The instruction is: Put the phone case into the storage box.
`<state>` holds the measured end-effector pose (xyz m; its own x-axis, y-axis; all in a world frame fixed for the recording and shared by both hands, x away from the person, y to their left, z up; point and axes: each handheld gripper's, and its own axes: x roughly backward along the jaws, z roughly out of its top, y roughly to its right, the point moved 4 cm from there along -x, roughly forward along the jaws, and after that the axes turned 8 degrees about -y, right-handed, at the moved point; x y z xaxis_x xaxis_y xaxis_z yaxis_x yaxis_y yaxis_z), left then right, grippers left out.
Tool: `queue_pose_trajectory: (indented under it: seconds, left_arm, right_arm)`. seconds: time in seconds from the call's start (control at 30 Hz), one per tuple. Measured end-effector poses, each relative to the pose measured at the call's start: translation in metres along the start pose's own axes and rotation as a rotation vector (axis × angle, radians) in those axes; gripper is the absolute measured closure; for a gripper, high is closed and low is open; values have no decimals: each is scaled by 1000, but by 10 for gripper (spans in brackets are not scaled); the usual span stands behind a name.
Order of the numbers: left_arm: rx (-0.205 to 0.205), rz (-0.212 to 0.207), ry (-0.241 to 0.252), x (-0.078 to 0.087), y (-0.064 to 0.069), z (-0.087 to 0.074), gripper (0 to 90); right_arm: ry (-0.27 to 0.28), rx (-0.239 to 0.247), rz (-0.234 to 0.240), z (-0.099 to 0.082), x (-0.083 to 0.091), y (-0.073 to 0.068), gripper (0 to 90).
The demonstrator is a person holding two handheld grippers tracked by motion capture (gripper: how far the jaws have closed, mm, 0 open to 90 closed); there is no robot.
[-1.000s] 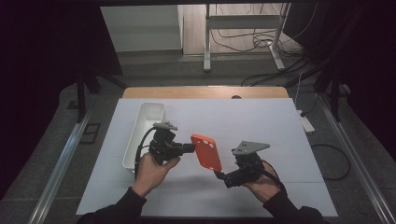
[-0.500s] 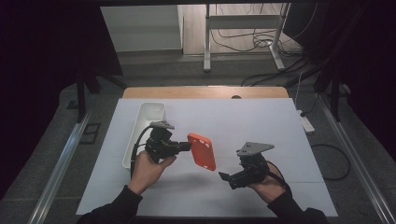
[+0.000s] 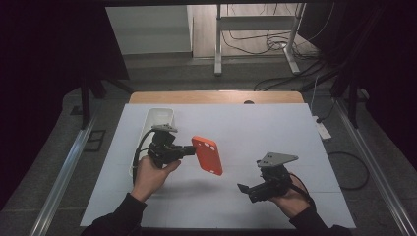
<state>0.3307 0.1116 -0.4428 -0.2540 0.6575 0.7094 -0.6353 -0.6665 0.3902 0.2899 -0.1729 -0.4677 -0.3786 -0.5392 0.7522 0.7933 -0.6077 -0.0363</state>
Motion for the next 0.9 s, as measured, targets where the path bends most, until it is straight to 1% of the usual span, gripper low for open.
queue_pose_trajectory:
  seconds: [0.1, 0.13, 0.2, 0.3, 0.5, 0.57, 0.67, 0.77, 0.9]
  left_arm:
    - [9, 9, 6, 2, -4, 0, 887]
    - [15, 12, 8, 3, -5, 0, 888]
    - [19, 16, 10, 4, -7, 0, 888]
    - [26, 22, 14, 6, -10, 1, 888]
    - [29, 38, 16, 9, -15, 2, 888]
    - [31, 43, 18, 11, -18, 3, 888]
    - [35, 47, 21, 13, -20, 4, 888]
    - [41, 47, 23, 16, -24, 5, 888]
    - [44, 48, 20, 18, -28, 7, 888]
  right_arm:
    - [-1, -1, -8, -3, 3, 1, 0]
    - [-7, 1, -20, -4, 4, 2, 0]
    - [-7, 5, -18, -5, 5, 2, 0]
    - [-15, 4, -30, -9, 8, 4, 0]
    - [-14, -25, -43, -16, 16, 9, 0]
    - [-12, -26, -42, -18, 18, 10, 0]
    - [-19, -29, -50, -22, 20, 12, 0]
    - [-39, -34, -67, -28, 24, 15, 0]
    - [-39, -49, -79, -35, 29, 19, 0]
